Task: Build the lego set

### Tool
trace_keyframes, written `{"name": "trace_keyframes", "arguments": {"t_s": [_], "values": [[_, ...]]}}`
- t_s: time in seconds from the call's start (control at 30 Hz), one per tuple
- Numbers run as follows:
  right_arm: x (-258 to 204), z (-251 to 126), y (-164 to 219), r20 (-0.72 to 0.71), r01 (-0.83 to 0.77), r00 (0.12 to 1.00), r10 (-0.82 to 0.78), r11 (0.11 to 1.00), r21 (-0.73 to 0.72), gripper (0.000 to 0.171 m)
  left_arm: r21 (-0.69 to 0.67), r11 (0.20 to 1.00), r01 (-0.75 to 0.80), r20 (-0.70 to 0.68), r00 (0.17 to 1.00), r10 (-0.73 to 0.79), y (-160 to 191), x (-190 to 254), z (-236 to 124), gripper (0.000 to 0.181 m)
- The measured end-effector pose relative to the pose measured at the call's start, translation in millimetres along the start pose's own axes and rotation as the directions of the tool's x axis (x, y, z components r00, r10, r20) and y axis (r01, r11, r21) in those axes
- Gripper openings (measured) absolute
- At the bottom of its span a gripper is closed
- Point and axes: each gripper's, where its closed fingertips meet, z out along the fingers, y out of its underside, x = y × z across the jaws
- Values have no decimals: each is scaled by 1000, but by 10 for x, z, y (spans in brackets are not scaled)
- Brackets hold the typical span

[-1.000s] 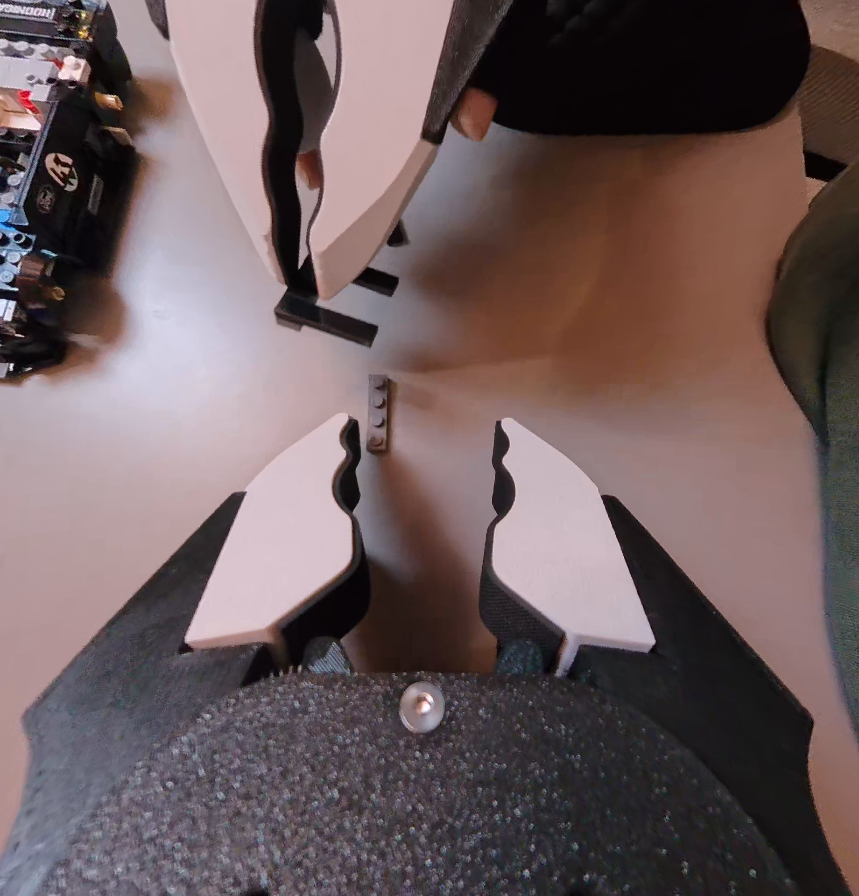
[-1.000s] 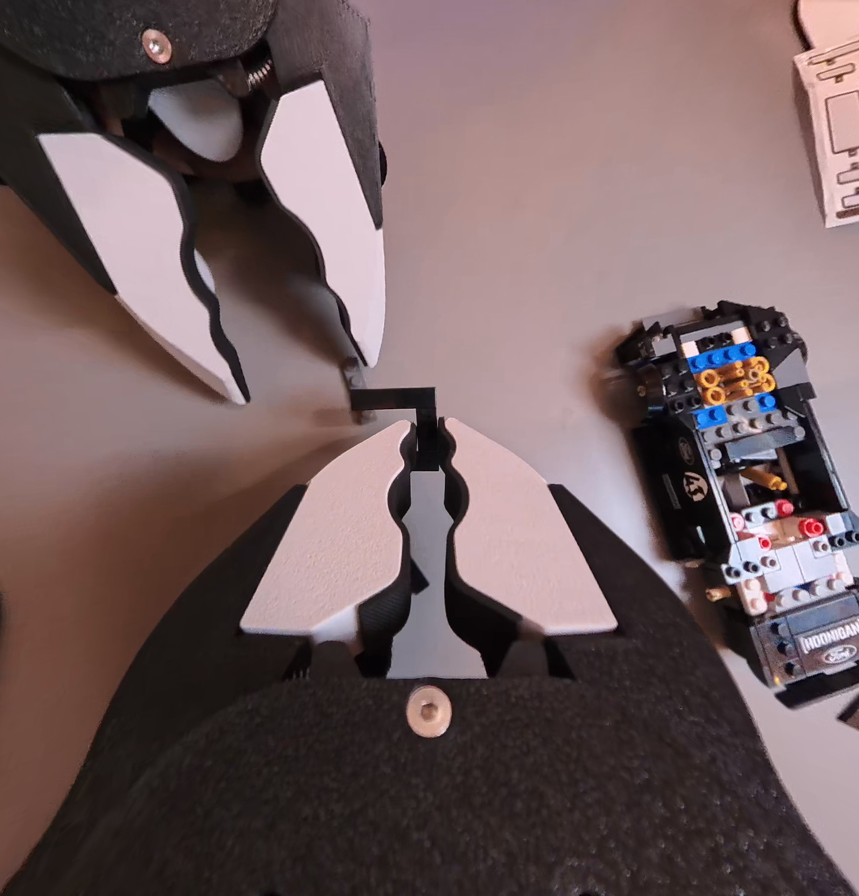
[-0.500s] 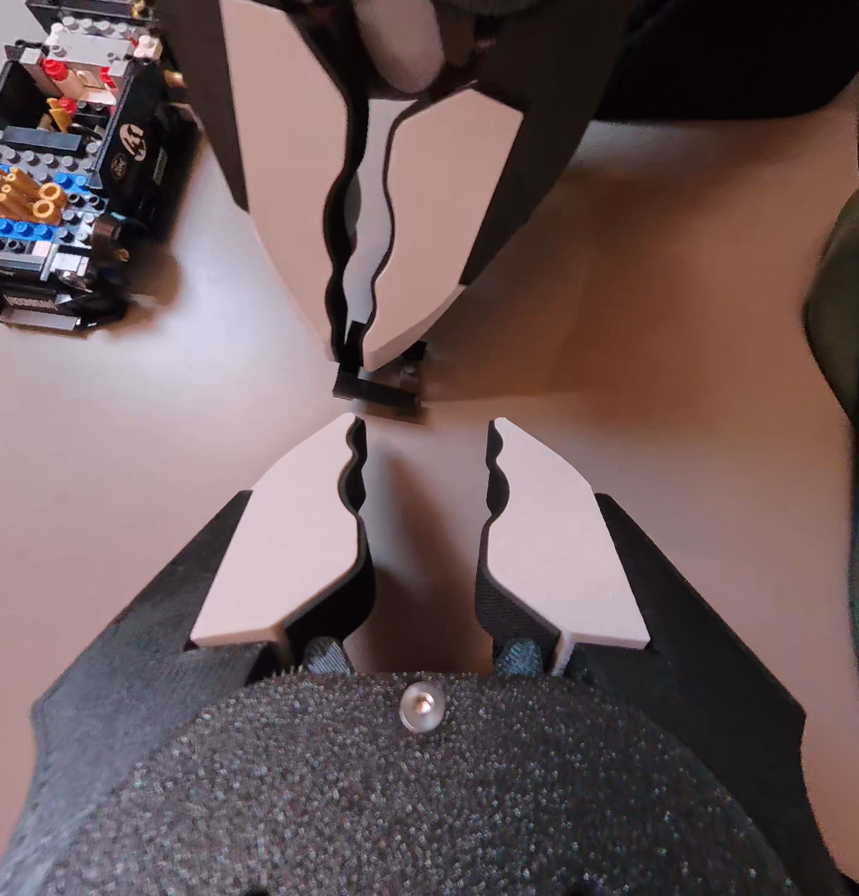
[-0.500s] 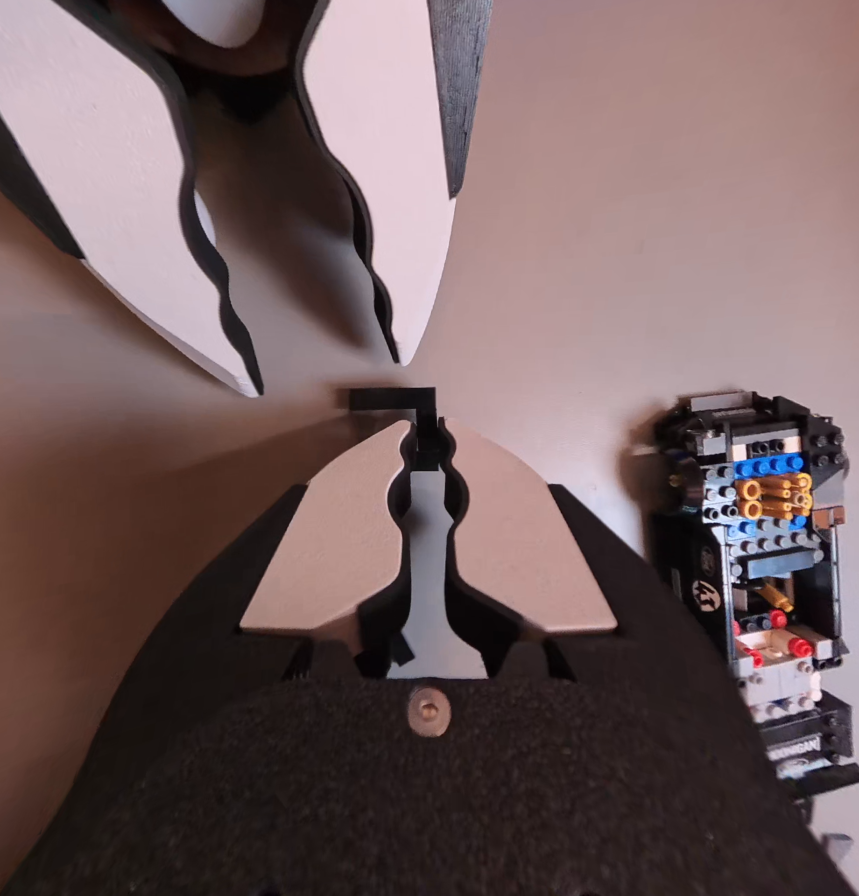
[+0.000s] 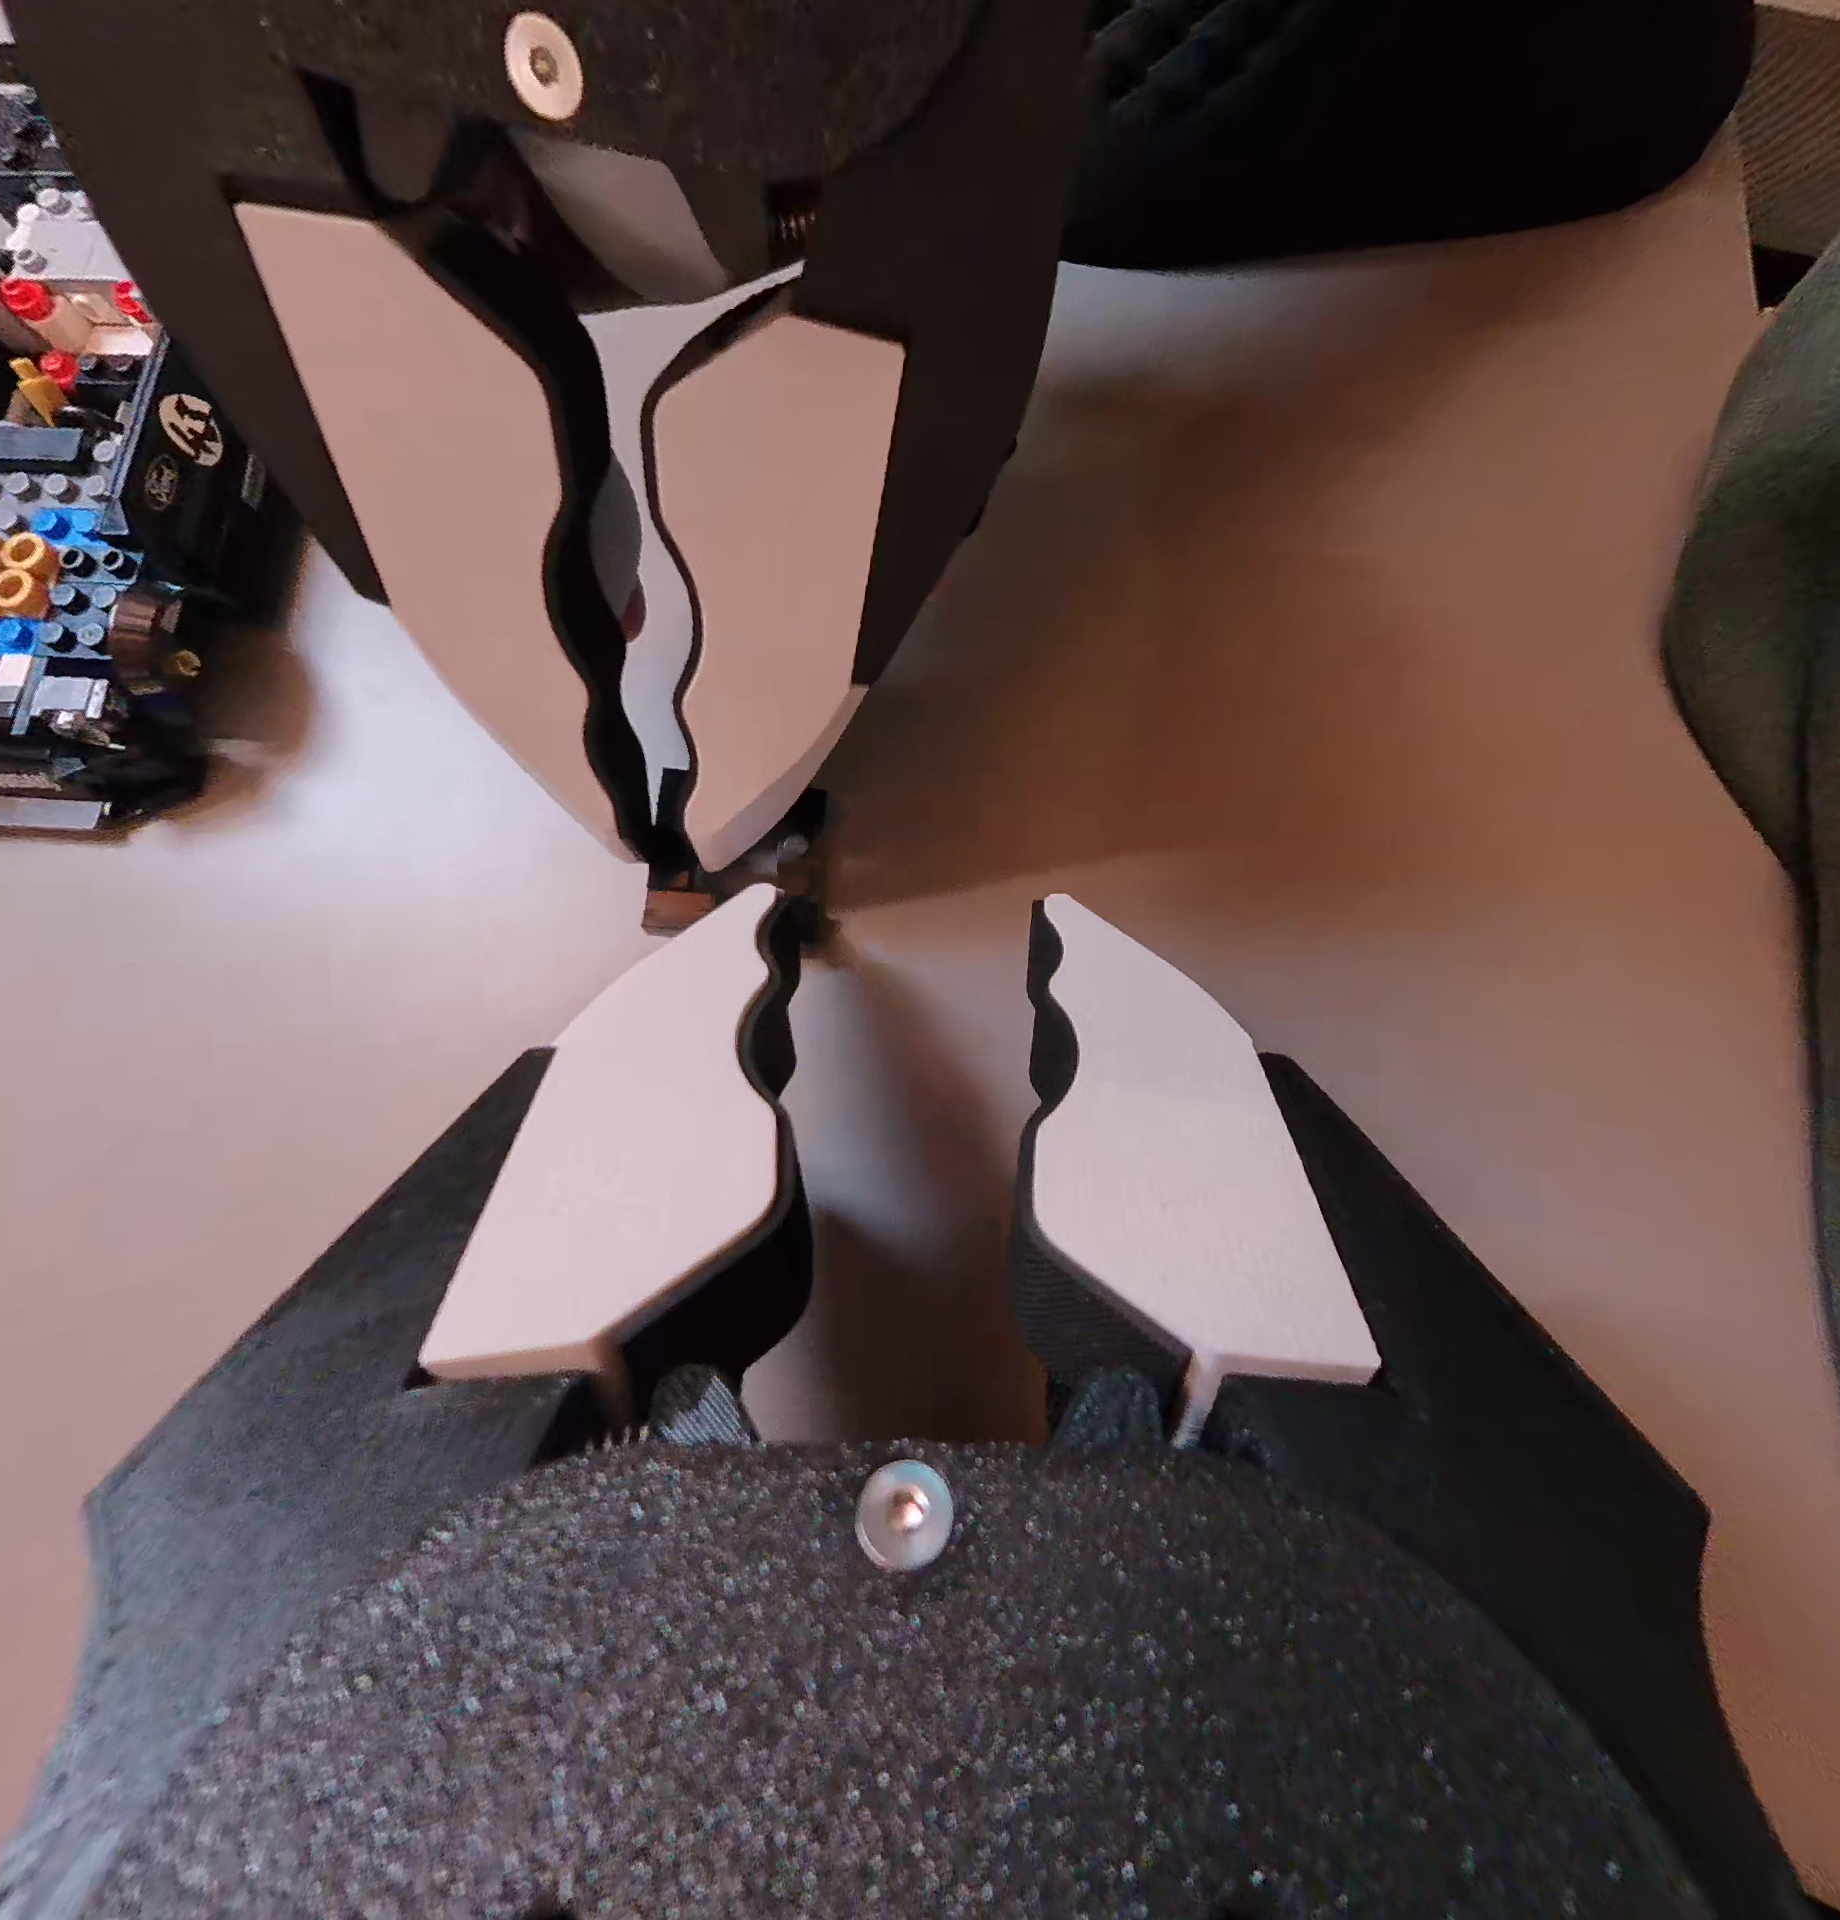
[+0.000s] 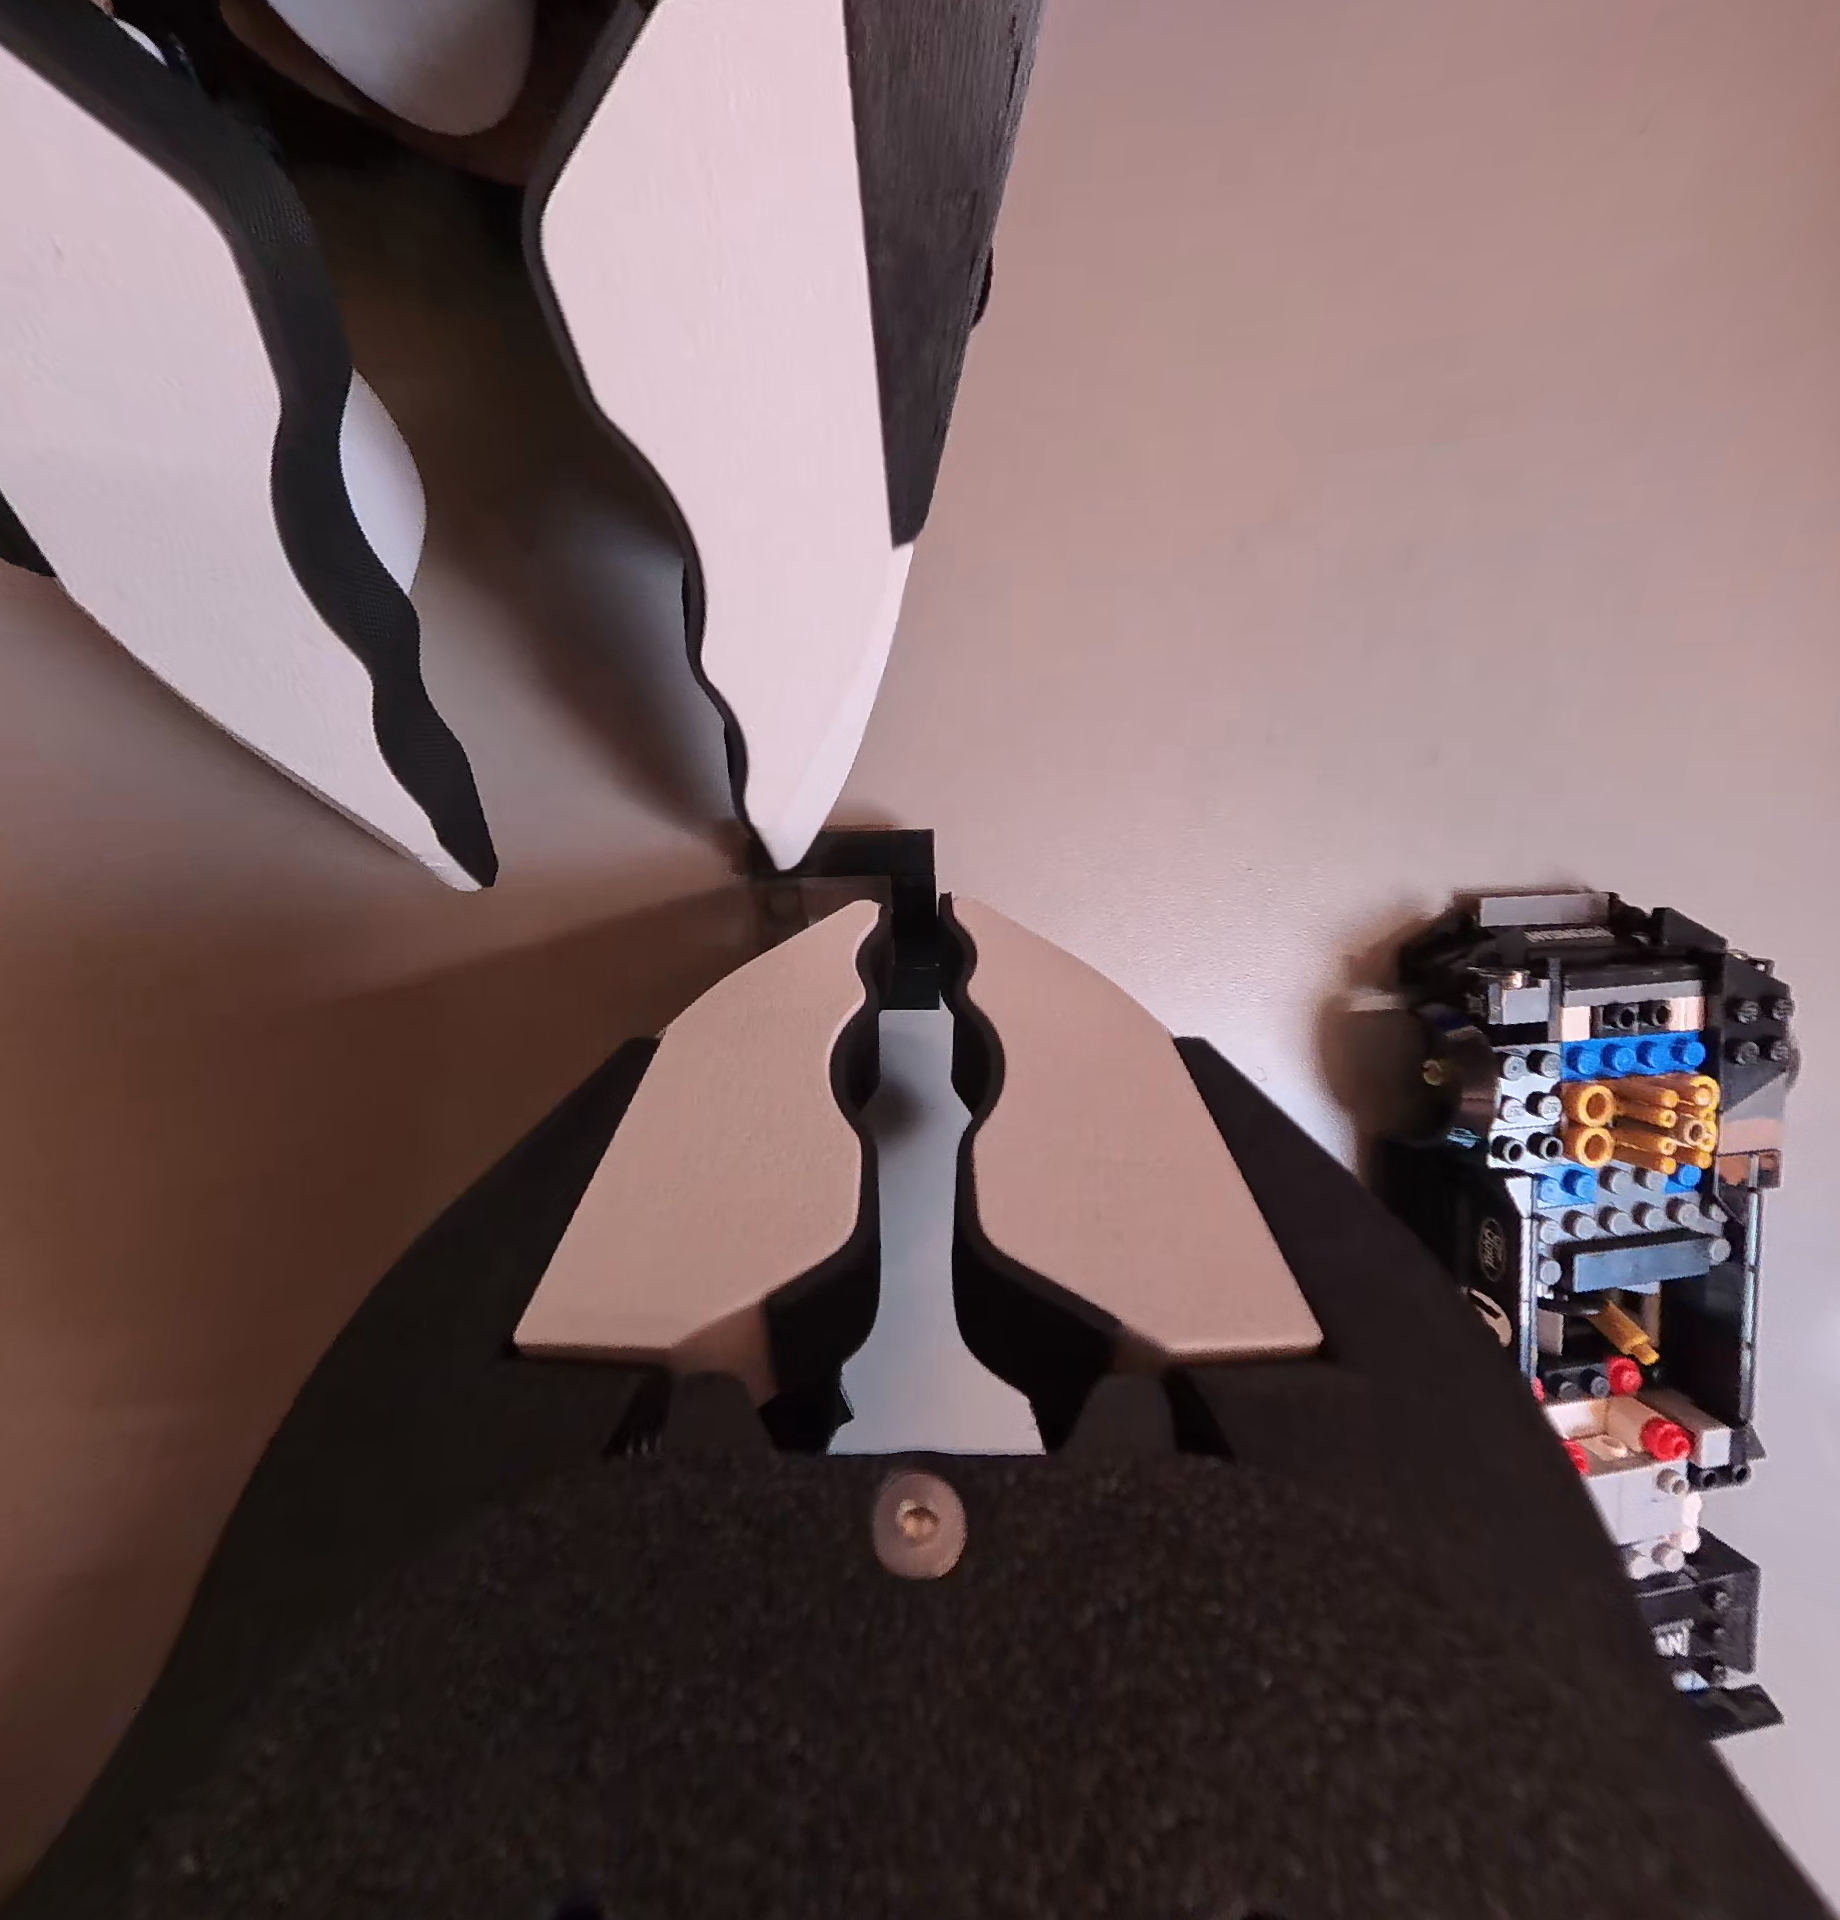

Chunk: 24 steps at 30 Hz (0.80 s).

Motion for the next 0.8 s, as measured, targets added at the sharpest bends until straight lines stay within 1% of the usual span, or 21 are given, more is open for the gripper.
{"name": "trace_keyframes", "arguments": {"t_s": [0.13, 0.8], "values": [[4, -1, -5, 1, 18, 1000, -18, 1000, -1, 8, -32, 999, -5, 0, 1000, 5, 49, 6, 33, 42], [-1, 28, -43, 63, 98, 993, -98, 995, -10, 9, -33, 999, -11, 4, 1000, 11, 51, 10, 33, 41]]}}
